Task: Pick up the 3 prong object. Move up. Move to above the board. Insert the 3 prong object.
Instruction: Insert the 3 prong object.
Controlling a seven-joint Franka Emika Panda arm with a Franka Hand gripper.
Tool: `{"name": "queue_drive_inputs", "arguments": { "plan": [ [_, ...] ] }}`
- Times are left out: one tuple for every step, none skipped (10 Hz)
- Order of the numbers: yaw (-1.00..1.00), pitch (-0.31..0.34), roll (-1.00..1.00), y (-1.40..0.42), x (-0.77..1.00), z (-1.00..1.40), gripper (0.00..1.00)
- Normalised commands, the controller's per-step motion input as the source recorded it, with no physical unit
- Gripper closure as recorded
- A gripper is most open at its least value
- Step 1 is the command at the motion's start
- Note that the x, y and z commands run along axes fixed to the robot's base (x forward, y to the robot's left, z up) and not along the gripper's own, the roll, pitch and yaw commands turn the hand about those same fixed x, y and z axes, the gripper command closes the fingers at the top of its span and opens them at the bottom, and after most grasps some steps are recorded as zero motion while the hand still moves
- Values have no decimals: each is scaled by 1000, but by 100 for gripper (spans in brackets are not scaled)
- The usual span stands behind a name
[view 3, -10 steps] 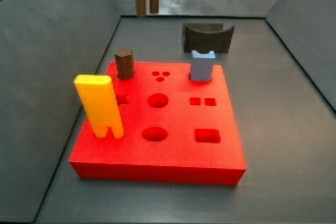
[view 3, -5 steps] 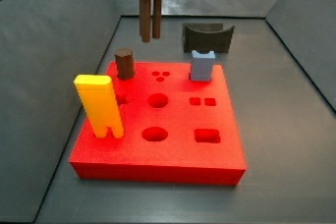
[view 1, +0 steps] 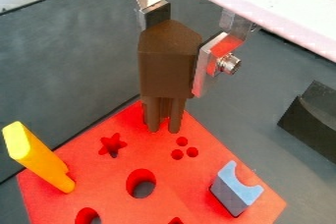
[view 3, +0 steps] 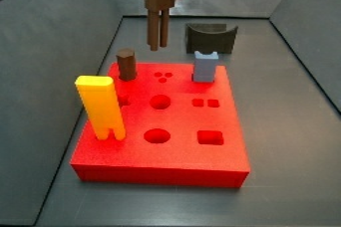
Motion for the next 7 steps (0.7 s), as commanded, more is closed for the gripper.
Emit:
{"name": "queue_drive_inputs", "arguments": {
  "plan": [
    [-57, -26, 0, 0, 0, -17, 100],
    [74, 0, 44, 83, 0, -209, 100],
    [529, 0, 44, 340, 0, -394, 100],
    [737, -37, 1, 349, 11, -591, 100],
    [686, -93, 9, 254, 37, -640, 100],
    [626, -107, 99, 34, 89, -726, 100],
    [543, -116, 190, -11, 0, -797, 100]
  ]
}}
